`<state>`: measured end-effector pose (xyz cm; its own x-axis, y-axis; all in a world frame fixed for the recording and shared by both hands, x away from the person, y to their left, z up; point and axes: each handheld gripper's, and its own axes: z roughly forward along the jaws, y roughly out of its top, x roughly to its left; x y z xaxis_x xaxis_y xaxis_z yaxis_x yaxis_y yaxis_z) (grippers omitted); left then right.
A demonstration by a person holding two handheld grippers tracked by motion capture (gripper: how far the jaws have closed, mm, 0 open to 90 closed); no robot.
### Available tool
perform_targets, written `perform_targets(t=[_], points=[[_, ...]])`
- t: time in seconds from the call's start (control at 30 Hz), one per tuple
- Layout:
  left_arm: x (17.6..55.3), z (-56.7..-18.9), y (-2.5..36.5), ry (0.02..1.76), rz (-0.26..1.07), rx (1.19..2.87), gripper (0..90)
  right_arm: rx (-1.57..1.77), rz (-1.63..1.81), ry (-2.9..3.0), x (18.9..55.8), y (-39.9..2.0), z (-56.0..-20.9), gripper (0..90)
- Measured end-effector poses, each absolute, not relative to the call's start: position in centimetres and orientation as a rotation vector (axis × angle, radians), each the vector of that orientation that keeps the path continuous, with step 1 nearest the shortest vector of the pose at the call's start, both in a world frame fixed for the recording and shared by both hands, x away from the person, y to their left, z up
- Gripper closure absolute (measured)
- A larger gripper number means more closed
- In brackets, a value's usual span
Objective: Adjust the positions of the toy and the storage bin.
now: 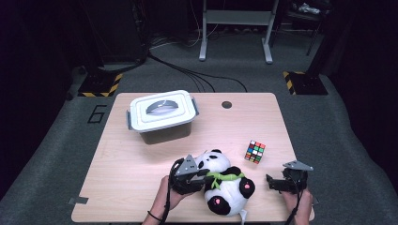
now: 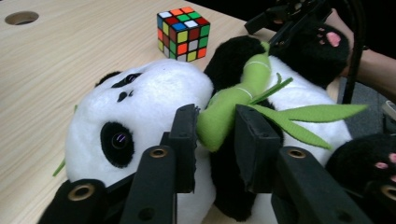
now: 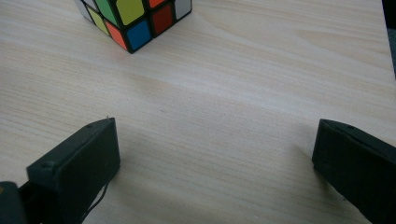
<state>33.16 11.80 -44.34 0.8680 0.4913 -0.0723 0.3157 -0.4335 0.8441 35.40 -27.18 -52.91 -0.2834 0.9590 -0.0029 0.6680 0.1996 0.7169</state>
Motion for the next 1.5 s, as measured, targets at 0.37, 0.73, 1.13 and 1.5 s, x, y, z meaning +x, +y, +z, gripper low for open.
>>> perform_targets(t=[0.37, 0.73, 1.13, 1.5], points=[[32.5, -44.4, 12.3, 0.576, 0.267, 2.044, 81.1, 1.513, 0.854, 2.027, 35.4, -27.2, -52.9, 0.0], [32.1, -43.7, 13.9, 0.615, 0.288, 2.015, 81.8, 1.513, 0.854, 2.026, 35.4, -27.2, -52.9, 0.0], [33.0, -43.1, 13.4, 0.612, 0.150, 2.033, 37.2, 1.515, 0.853, 2.024, 35.4, -27.2, -52.9, 0.0], [33.9, -43.7, 11.4, 0.576, 0.116, 2.105, 39.5, 1.515, 0.851, 2.023, 35.4, -27.2, -52.9, 0.0]])
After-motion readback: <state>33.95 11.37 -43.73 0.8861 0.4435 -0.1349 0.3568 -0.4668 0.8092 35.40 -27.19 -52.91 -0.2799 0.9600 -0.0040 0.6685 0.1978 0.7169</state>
